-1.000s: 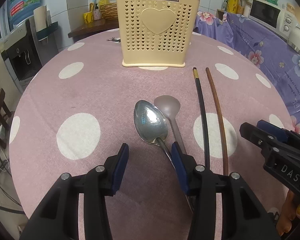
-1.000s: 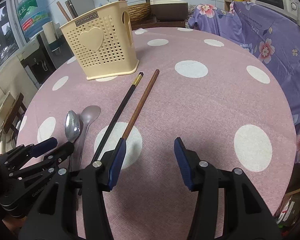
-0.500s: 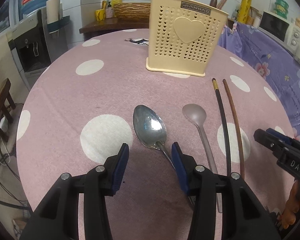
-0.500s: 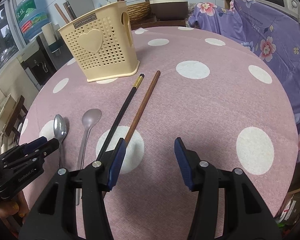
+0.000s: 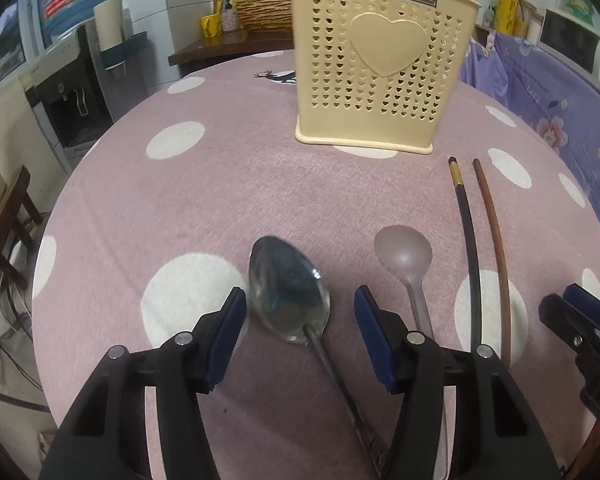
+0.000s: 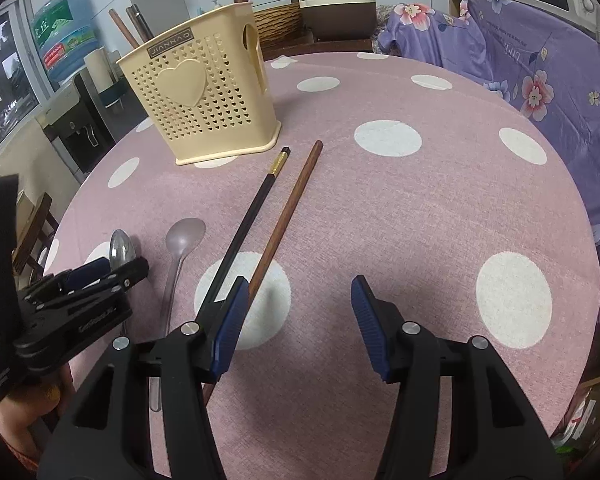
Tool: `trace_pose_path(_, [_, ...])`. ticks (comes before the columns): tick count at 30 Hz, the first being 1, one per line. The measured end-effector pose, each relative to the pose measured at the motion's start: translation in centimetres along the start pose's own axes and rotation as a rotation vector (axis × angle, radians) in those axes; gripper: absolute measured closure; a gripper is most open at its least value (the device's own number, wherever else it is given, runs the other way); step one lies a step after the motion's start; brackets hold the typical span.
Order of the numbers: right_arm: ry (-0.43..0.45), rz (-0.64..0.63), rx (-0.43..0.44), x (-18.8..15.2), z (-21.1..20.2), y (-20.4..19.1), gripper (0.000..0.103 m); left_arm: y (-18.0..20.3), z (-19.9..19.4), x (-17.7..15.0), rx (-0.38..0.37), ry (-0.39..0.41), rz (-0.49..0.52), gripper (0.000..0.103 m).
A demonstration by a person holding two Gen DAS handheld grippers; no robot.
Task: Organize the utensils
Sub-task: 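Move the left tool to the metal spoon while the right tool approaches the brown chopstick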
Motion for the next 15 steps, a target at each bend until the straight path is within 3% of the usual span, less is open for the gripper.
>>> trace_pose_path(5, [0.0,0.007,-0.005,0.1,0.1,0.4,0.049,0.7,0.9,1.1,-0.016,-0.008,0.024,0.057])
trace_pose_path(15, [-0.017,-0.015,-0.012,1.3,1.1,0.3,0.049,1.5,0.7,1.0,-0.055,0.0,0.03,0.057])
Point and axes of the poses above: each gripper's, at about its wrist camera, not at the fingertips, and z roughly the way its jaws point, y to its right, x to its top, the point moved 8 cm from there along z, roughly the way its jaws point, and after that the axes turned 7 degrees about y, right-handed, at the moved point
